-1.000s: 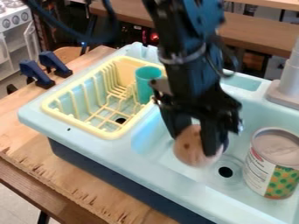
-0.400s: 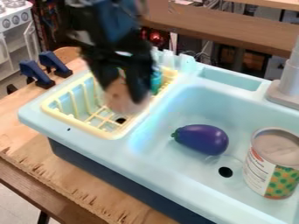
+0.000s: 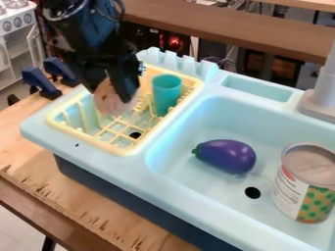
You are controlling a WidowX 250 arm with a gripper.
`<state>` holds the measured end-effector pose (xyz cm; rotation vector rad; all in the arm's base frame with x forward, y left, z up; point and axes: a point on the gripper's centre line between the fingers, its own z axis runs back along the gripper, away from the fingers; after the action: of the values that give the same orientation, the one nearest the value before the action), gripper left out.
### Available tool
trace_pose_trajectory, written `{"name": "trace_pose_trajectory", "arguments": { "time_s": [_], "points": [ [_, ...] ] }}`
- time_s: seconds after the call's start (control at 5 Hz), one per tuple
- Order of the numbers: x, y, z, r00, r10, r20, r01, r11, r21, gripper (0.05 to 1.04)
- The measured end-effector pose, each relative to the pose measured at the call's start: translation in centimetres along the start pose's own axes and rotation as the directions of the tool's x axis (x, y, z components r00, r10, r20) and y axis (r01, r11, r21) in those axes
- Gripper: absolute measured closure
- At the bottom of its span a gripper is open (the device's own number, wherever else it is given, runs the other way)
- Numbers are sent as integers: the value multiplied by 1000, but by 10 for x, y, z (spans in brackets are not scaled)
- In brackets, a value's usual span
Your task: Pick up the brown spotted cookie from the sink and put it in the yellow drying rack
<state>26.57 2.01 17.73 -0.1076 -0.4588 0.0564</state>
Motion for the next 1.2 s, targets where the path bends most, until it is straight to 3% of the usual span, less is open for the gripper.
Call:
{"name": "trace_pose_trajectory", "arguments": {
  "time_s": [0.6,0.8,1.0,1.2],
  "points": [
    [-7,27,-52,986,102,-135,-104,995,-3,385],
    [-5,26,-64,981,106,-159,-107,994,0,337],
    [2,16,-70,982,74,-174,-79,997,-20,81],
    [9,4,-67,983,56,-173,-62,998,-30,76]
  ]
}}
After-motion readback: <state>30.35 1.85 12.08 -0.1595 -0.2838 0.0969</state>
